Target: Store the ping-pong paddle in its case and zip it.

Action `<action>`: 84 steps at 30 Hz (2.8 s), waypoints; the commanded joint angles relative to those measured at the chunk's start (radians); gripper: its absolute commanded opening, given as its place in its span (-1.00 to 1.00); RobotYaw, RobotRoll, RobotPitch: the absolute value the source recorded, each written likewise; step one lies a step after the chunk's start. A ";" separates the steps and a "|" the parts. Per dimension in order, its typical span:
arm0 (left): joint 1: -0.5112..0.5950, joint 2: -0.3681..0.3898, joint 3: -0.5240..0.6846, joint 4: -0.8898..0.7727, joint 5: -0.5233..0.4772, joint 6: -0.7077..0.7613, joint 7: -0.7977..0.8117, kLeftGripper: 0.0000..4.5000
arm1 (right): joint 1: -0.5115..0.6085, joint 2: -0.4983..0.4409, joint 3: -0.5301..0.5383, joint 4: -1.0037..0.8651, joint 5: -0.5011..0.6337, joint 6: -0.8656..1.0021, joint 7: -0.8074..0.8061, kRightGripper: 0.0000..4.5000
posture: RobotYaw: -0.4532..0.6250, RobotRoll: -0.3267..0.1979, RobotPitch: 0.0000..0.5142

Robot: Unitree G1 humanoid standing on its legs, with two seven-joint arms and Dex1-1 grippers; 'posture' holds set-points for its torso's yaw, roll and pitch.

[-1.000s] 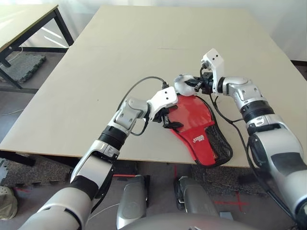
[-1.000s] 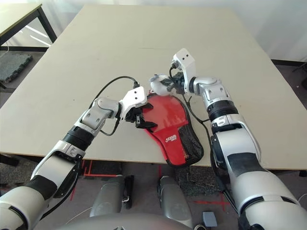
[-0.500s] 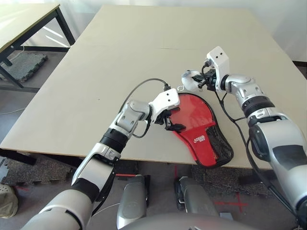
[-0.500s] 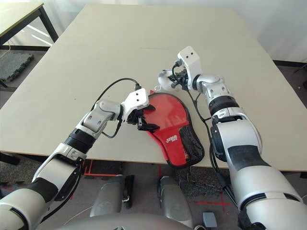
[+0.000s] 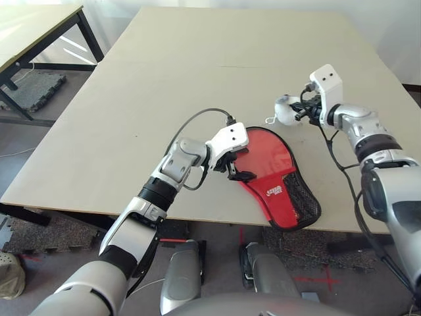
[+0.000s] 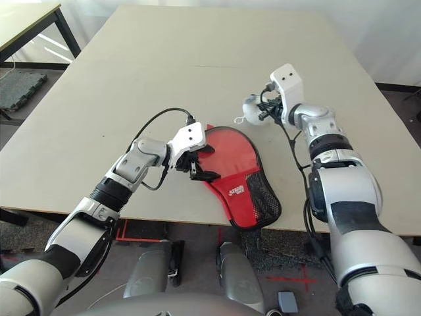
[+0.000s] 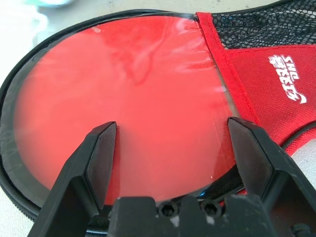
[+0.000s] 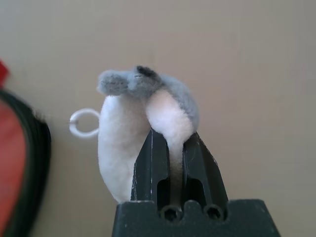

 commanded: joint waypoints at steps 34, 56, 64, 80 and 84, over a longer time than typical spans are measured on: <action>-0.047 -0.035 -0.038 0.164 0.026 -0.070 -0.007 1.00 | 0.879 -0.495 -0.026 -1.200 0.403 0.767 0.537 -0.99 | -0.21 0.25 -0.55; -0.041 -0.054 -0.034 0.161 0.019 -0.060 0.014 1.00 | 1.127 -0.656 0.036 -1.083 0.343 0.651 0.598 -0.99 | -0.21 0.25 -0.51; -0.044 -0.050 -0.032 0.161 0.015 -0.058 0.007 1.00 | 1.041 -0.584 -0.210 -1.144 0.564 0.795 0.576 -0.08 | -0.22 0.25 -0.51; -0.009 0.013 0.132 -0.076 -0.129 0.124 0.047 1.00 | 0.601 -0.262 -0.485 -0.941 0.603 0.630 0.106 0.98 | -0.16 0.25 -0.55; 0.017 0.037 0.254 -0.133 -0.178 0.097 0.144 1.00 | 0.546 -0.132 -0.516 -0.865 0.514 0.433 -0.126 0.98 | -0.13 0.25 -0.58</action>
